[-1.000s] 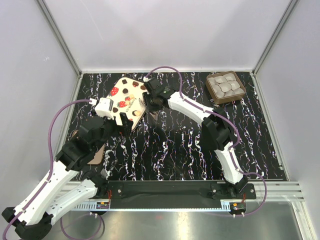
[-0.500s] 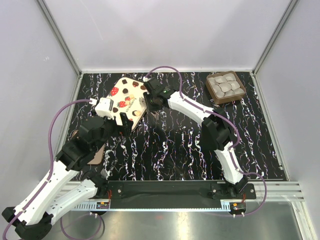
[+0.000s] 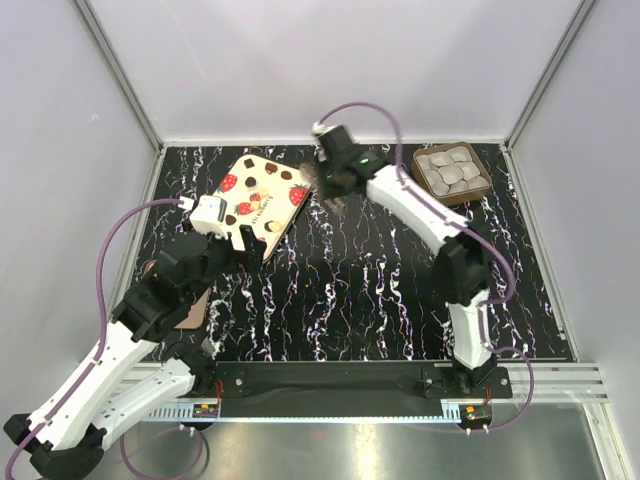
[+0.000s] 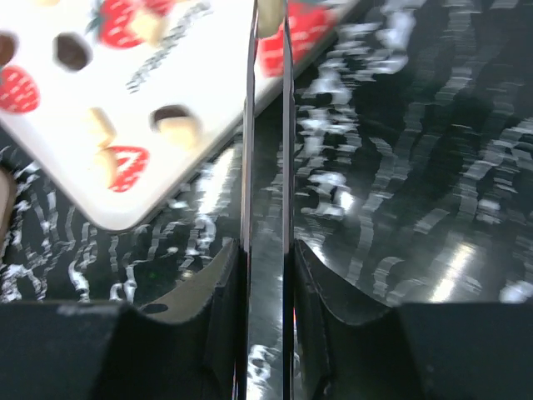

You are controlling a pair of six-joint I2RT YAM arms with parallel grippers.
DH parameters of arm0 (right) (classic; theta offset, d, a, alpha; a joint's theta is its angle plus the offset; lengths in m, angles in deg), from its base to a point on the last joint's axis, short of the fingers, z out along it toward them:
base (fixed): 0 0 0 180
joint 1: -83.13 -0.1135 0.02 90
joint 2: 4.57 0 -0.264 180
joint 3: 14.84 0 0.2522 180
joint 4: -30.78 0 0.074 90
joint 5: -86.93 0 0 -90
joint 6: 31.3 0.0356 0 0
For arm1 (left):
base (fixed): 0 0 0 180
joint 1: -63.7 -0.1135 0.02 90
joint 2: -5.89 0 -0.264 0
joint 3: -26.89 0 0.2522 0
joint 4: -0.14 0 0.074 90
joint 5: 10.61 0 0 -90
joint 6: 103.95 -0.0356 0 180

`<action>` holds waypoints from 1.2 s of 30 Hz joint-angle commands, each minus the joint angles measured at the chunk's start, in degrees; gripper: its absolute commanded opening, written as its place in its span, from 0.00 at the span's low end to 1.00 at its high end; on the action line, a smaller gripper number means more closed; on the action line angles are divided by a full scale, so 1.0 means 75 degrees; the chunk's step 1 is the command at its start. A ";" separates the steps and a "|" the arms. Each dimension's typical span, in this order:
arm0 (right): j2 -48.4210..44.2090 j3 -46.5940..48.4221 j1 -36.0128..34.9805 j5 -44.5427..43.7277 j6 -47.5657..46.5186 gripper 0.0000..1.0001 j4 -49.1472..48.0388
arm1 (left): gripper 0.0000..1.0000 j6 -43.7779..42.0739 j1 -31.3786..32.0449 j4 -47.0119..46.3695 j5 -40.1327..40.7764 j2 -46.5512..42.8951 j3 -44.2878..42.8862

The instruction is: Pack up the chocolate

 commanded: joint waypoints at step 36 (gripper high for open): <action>0.0042 -0.0134 0.5302 -0.1188 -0.0439 0.25 -0.0410 | 0.99 -0.0246 -0.0034 -0.0318 0.0297 0.0169 -0.0046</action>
